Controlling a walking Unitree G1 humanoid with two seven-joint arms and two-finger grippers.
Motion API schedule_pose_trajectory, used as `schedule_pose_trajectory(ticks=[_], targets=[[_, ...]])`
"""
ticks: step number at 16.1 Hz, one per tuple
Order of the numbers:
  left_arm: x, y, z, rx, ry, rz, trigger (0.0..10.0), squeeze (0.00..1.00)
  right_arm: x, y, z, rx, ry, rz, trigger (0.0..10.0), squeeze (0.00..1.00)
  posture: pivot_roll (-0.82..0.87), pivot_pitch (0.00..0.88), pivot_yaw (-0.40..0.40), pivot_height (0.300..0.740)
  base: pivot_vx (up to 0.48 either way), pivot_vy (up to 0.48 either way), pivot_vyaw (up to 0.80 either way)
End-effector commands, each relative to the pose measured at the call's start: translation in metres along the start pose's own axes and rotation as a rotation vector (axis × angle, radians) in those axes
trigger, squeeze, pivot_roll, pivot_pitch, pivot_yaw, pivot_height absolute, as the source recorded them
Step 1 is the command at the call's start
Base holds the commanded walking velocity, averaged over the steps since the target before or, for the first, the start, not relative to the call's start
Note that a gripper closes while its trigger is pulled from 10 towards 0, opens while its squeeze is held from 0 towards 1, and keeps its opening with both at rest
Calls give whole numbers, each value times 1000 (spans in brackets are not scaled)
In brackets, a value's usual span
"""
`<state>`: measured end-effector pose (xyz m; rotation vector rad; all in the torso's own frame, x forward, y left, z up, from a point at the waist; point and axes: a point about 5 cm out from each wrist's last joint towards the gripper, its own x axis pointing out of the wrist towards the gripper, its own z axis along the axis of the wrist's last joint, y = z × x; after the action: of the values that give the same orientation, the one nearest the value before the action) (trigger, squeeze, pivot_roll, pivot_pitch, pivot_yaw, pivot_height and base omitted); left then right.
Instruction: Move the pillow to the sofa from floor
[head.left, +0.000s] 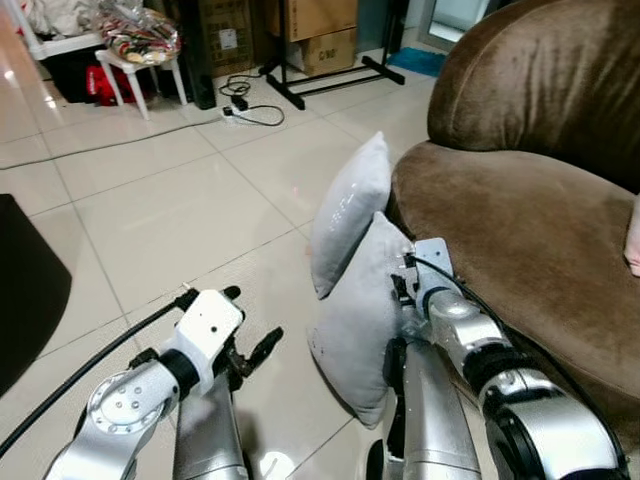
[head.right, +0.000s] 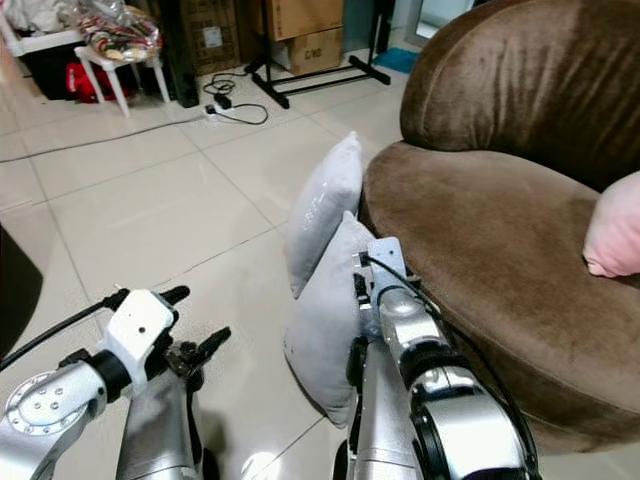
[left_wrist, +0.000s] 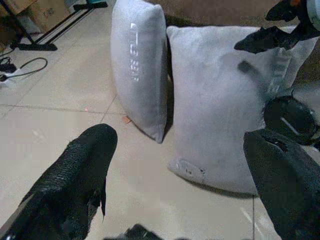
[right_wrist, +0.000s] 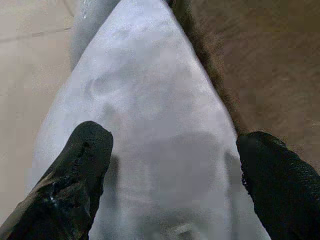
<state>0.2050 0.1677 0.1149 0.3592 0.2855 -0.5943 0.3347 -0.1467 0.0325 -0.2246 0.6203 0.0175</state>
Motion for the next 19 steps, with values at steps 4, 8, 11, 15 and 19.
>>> schedule_pose_trajectory(ticks=[4, 8, 11, 15, 19], targets=[[-8, 3, 6, 14, 14, -30, 10000, 0, 0, 7, -15, 19, 77, -24, 9882, 0, 54, 48, -1, 431, 0, 0, 0], [-13, 4, 8, 20, 28, -33, 10000, 0, 0, 8, -21, -10, 98, -51, 745, 0, 66, 53, 4, 431, 0, 0, 0], [-15, 5, 10, 25, 33, -34, 10000, 0, -1, 8, -22, 26, 96, -73, 0, 0, 81, 59, 1, 431, 0, 0, 0], [-21, 7, 11, 31, 47, -25, 10000, 0, -1, 17, -23, 27, 91, -52, 0, 0, 108, 73, 3, 431, 0, 0, 0], [-22, 6, 11, 26, 56, -31, 10000, 0, -2, 21, -23, 19, 83, -40, 0, 0, 107, 72, 4, 431, 0, 0, 0]])
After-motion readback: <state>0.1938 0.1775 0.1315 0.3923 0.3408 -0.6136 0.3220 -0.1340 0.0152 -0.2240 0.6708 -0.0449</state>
